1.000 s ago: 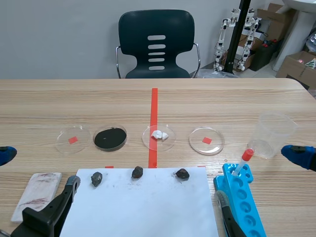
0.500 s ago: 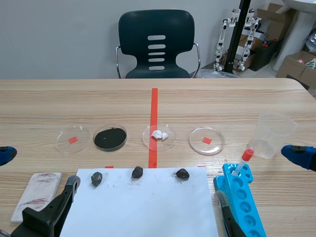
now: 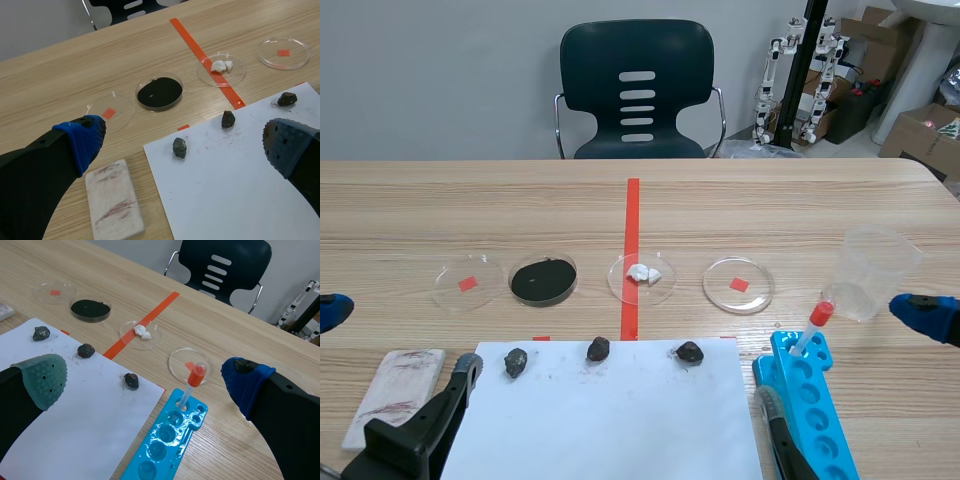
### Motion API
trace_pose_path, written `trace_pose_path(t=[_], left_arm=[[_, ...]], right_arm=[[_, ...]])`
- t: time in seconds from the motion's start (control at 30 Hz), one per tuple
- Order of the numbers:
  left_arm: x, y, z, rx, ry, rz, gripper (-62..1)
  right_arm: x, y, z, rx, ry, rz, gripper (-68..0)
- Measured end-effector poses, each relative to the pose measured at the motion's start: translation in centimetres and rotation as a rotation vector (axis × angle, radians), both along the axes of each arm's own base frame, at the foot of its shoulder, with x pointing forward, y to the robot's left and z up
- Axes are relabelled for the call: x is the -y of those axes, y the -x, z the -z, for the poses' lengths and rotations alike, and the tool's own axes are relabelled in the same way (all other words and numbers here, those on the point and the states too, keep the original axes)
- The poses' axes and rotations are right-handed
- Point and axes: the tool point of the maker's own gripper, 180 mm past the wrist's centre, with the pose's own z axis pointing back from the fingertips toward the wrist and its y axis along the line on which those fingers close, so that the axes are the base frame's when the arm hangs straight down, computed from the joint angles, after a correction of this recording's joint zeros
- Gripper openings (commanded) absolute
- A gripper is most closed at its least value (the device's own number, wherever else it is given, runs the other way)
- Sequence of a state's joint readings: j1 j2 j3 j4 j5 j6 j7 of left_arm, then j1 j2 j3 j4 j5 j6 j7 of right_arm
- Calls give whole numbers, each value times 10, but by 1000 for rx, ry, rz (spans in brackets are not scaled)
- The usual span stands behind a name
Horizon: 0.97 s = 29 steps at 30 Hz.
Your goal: Put the right mineral back
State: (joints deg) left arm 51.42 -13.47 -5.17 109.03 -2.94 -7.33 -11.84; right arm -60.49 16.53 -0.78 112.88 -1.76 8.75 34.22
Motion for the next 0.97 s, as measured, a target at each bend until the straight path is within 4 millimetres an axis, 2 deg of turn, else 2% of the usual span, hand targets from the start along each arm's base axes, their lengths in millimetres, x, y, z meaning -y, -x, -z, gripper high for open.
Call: trace_pose_path(t=[0.97], left_arm=[[0,-3,-1,5,-3,-1,14]], right_arm=[[0,0,0,0,0,0,-20]])
